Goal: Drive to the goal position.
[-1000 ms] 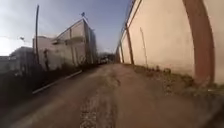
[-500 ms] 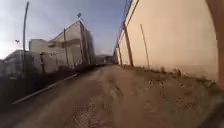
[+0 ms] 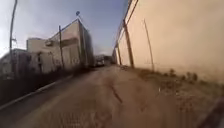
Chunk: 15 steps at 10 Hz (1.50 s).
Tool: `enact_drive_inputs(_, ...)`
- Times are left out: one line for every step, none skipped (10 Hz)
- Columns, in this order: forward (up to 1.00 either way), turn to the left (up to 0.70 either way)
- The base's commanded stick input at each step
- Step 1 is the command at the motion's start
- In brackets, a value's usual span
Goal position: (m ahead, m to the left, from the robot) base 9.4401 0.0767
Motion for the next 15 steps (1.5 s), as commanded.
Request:
enact_drive_inputs(1.00,0.00)
enact_drive_inputs(1.00,0.00)
enact_drive_inputs(1.00,0.00)
enact_drive_inputs(1.00,0.00)
enact_drive_inputs(1.00,0.00)
enact_drive_inputs(1.00,0.27)
enact_drive_inputs(1.00,0.23)
enact_drive_inputs(1.00,0.05)
enact_drive_inputs(1.00,0.00)
enact_drive_inputs(1.00,0.00)
enact_drive_inputs(1.00,0.00)
enact_drive_inputs(1.00,0.00)
enact_drive_inputs(1.00,0.00)
enact_drive_inputs(1.00,0.00)
enact_drive_inputs(1.00,0.00)
